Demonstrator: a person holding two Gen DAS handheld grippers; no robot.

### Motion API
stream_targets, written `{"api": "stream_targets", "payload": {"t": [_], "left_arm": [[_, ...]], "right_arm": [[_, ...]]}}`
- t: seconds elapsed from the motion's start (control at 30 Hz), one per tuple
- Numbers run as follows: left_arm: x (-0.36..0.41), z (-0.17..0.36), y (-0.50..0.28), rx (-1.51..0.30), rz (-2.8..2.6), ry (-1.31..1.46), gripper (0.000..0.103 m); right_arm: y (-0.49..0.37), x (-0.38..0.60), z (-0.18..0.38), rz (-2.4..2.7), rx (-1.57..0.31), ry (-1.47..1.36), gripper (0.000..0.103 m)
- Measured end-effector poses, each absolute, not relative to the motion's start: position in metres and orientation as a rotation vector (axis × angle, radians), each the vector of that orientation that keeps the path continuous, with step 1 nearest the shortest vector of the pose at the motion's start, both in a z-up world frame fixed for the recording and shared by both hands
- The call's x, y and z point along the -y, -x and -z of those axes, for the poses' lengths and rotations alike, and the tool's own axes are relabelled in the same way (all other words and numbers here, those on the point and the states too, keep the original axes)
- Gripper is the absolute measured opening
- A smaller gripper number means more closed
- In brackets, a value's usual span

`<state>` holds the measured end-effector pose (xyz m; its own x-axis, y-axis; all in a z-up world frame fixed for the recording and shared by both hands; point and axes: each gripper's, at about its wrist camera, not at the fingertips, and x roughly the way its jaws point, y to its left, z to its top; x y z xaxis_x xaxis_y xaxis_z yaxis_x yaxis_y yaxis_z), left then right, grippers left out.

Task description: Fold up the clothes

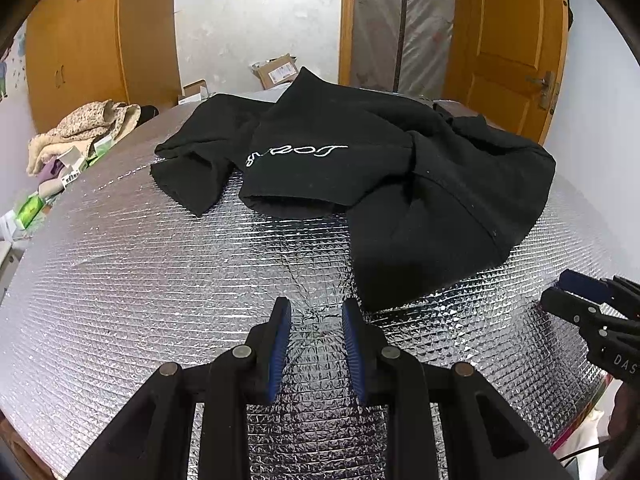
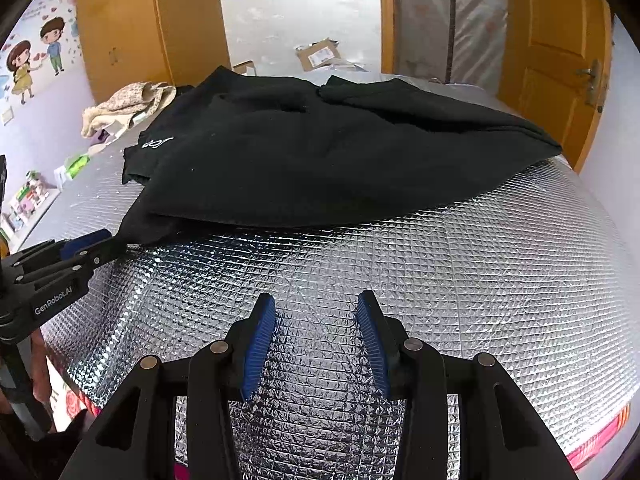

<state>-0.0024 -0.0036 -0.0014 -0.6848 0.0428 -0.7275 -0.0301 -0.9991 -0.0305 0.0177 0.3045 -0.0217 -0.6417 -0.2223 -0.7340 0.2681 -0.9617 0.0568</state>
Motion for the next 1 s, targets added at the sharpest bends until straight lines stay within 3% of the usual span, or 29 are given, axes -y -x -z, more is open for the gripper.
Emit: {"api": "stream_targets", "payload": {"t": [0.33, 0.67, 1.0], "left_arm": [[-0.002, 0.002, 0.003, -0.019, -2.842, 1.243, 0.027], [-0.007, 0.001, -0.001, 0.132, -2.843, 1.111, 0.027], [-0.003, -0.001, -0.006, 0.081, -2.826, 1.171, 0.027]], "right_arm": [[-0.016, -0.310, 0.022, 2.623, -0.034, -1.169, 0.046], [-0.021, -0.312, 0.023, 2.633, -0.040, -1.166, 0.046], [-0.026, -0.320, 0.023, 2.640, -0.014, -1.152, 0.046]]}}
